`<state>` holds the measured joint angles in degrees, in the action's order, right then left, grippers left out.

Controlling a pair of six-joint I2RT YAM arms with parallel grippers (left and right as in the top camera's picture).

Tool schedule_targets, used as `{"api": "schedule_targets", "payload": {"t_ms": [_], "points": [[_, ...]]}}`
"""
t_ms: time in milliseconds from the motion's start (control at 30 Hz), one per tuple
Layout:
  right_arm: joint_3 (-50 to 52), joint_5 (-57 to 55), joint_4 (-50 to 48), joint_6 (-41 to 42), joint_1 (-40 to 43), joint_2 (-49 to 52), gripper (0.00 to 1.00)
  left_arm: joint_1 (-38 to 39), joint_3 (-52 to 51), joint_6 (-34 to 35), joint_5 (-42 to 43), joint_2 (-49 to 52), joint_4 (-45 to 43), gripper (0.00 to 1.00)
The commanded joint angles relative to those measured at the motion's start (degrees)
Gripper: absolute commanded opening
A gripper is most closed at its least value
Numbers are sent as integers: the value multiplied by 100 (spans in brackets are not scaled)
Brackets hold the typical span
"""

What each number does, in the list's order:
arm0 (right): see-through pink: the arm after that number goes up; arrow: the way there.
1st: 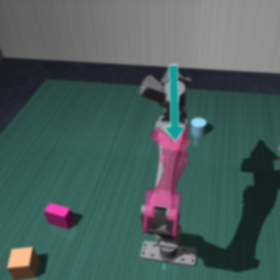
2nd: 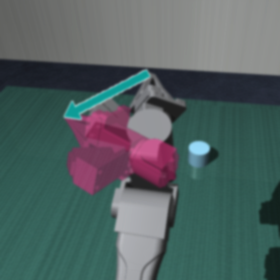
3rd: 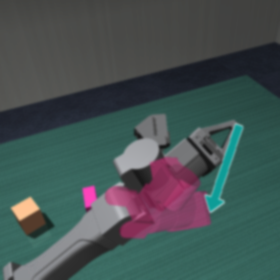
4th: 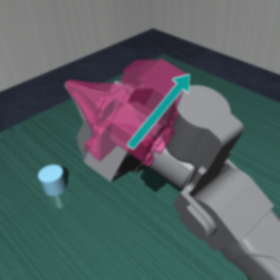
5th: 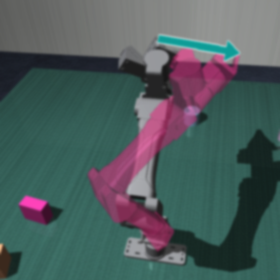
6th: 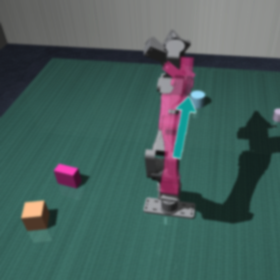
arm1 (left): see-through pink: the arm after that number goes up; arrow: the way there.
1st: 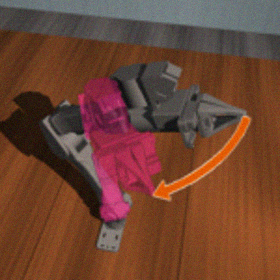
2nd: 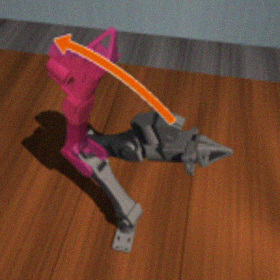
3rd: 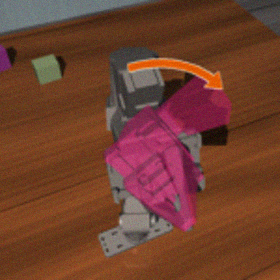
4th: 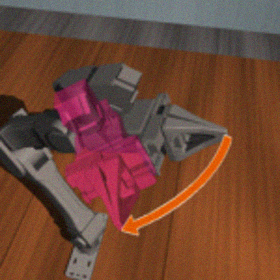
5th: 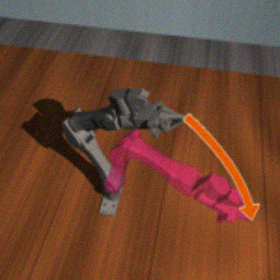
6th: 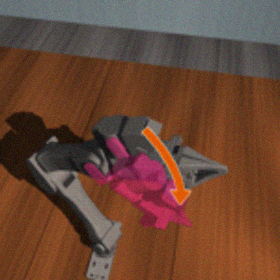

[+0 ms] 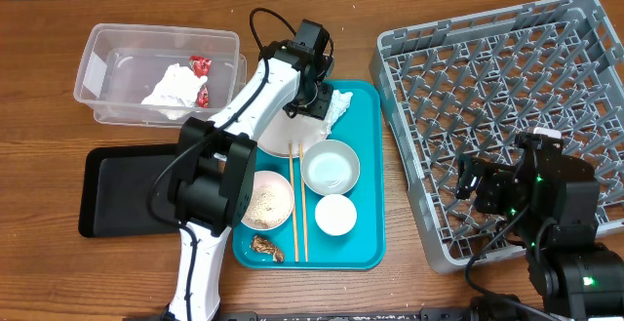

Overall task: Sort waste into correct bins and load items into the dishwasher
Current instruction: 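Grasp the remaining tissue on the plate with the left gripper, then carry the tissue left and release it into the clear bin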

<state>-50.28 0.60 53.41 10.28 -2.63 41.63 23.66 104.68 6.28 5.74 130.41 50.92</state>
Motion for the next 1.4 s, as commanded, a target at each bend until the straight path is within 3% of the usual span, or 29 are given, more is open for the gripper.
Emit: {"api": "schedule_targets", "payload": {"t_ms": [0, 233, 533, 767, 967, 1200, 1367], "points": [[-122, -55, -13, 2, 4, -55, 100, 42, -74, 61, -35, 57, -26, 44], [-122, -55, -13, 2, 4, -55, 100, 50, -83, 61, -20, 59, -24, 37], [-122, -55, -13, 2, 4, -55, 100, 50, -107, 61, -20, 59, -7, 4], [-122, -57, -11, 0, 4, -55, 100, -4, -33, 61, -39, -120, 144, 4], [-122, -57, -11, 0, 4, -57, 100, -289, 282, 61, -466, -918, 435, 4], [-122, -57, -13, 0, 4, -55, 100, -1189, 286, 59, -933, -2203, 581, 4], [-122, -55, -13, 0, 4, -55, 100, -2020, 284, 61, -931, -2422, 874, 4]]}}
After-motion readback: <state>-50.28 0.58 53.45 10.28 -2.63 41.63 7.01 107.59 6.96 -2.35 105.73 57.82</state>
